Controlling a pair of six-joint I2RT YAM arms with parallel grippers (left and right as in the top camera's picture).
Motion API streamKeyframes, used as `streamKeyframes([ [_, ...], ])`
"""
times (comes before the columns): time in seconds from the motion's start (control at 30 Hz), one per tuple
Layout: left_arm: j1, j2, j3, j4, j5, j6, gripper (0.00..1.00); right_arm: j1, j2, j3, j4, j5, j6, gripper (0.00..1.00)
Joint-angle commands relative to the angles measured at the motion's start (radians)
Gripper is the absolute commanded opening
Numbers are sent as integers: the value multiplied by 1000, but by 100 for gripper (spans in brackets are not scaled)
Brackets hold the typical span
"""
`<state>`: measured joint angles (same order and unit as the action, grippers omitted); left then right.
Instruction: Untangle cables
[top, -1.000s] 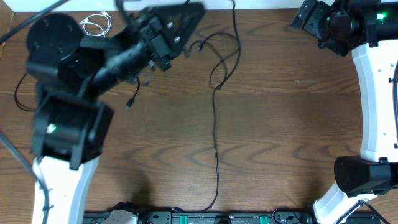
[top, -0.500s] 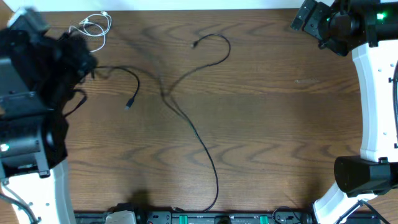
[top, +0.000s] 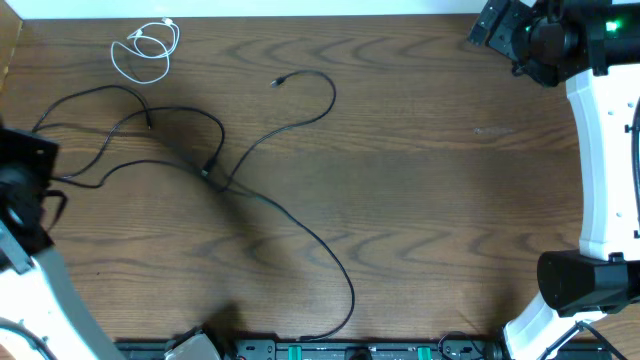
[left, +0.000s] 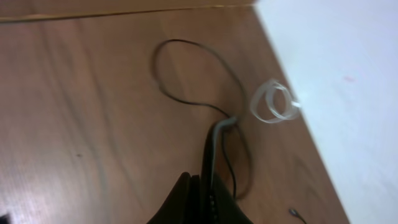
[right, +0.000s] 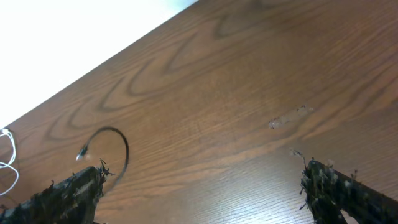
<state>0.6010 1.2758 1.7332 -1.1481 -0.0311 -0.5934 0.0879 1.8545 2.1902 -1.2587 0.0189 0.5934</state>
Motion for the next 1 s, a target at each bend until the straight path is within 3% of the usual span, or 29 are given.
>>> streamKeyframes([
  [0.0,66,87,-4,6,-60,36,7,1,5,-1,3,9,-15,99],
  [0.57,252,532,-4,100,-509,13,7,1,5,-1,25,29,-15,99],
  [0.67,282,595,-4,161,-557,63,8,0,5,-1,25,35,-15,99],
  [0.83,319,671,-4,321,-557,253,7,1,5,-1,25,35,-15,99],
  [0.93,328,696,-4,387,-557,269,8,1,5,-1,25,35,-15,99],
  [0.97,329,702,-4,403,-557,269,13,1,5,-1,25,35,-15,99],
])
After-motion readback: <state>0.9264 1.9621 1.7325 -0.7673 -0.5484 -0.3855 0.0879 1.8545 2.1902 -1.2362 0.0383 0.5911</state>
